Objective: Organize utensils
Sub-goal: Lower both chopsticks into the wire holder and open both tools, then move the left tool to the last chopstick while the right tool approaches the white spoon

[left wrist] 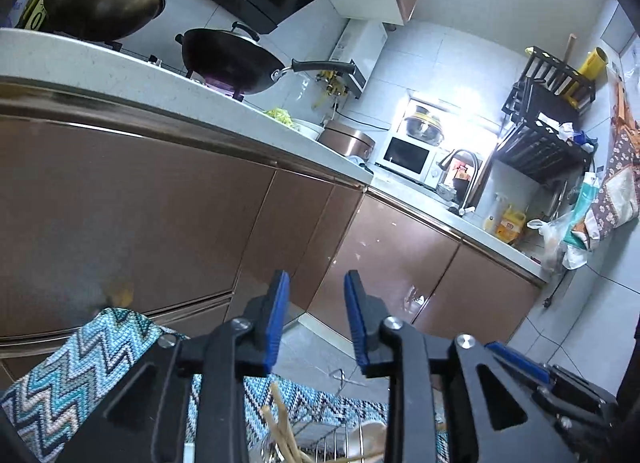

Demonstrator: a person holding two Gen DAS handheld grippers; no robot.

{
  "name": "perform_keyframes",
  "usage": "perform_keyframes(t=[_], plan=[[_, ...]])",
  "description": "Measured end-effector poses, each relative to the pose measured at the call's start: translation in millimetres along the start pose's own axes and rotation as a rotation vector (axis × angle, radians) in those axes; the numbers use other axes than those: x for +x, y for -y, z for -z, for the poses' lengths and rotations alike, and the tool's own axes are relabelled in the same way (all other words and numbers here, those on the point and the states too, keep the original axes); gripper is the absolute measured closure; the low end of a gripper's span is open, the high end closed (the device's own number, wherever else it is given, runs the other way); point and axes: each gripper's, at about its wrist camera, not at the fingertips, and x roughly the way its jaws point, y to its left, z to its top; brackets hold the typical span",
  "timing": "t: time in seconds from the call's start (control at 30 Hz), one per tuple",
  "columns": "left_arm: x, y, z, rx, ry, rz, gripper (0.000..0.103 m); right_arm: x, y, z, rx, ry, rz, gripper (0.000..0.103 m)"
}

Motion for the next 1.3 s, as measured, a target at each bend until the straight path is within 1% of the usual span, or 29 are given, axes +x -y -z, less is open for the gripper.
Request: perform_keyframes(t=[0.07,0.13,0.23,0.33,0.43,0.57,0.73,0.8,1.0,1.2,1.3], plan=[[-15,0,-4,0.013,0.0,-0.009,0.068,-9,-2,-2,0.004,0.012,0.007,0.069],[-30,-2,-8,0.022,-0.01,-0.017,0.067,-23,-4,-4,0.009,0.024,0.015,0.067],[-50,-7,-12,0.024,-0.039,-0.03,0.062,-42,-9,-5,0.016,0.034,0.022,0.064],[-73,-15,-14,0.036,-0.073,-0.06,0.058,-60,-14,-3,0.02,0.037,0.03,0.062],[-96,-24,-13,0.061,-0.117,-0.095,0.057,-78,-17,1,0.016,0.035,0.044,0.061],[-129,-42,-10,0.064,-0.164,-0.138,0.057,-99,-20,9,0.026,0.028,0.054,0.06],[-169,-67,-6,0.055,-0.182,-0.199,0.057,-123,-27,26,0.05,0.014,0.057,0.06],[-182,-76,-3,0.054,-0.194,-0.227,0.057,-127,-30,32,0.054,-0.001,0.058,0.059],[-213,-104,7,0.023,-0.232,-0.271,0.057,-132,-42,54,0.066,-0.051,0.045,0.059],[-227,-124,13,0.001,-0.278,-0.307,0.057,-133,-56,65,0.062,-0.09,0.031,0.059],[-233,-128,16,-0.002,-0.292,-0.313,0.057,-134,-62,69,0.058,-0.098,0.023,0.059]])
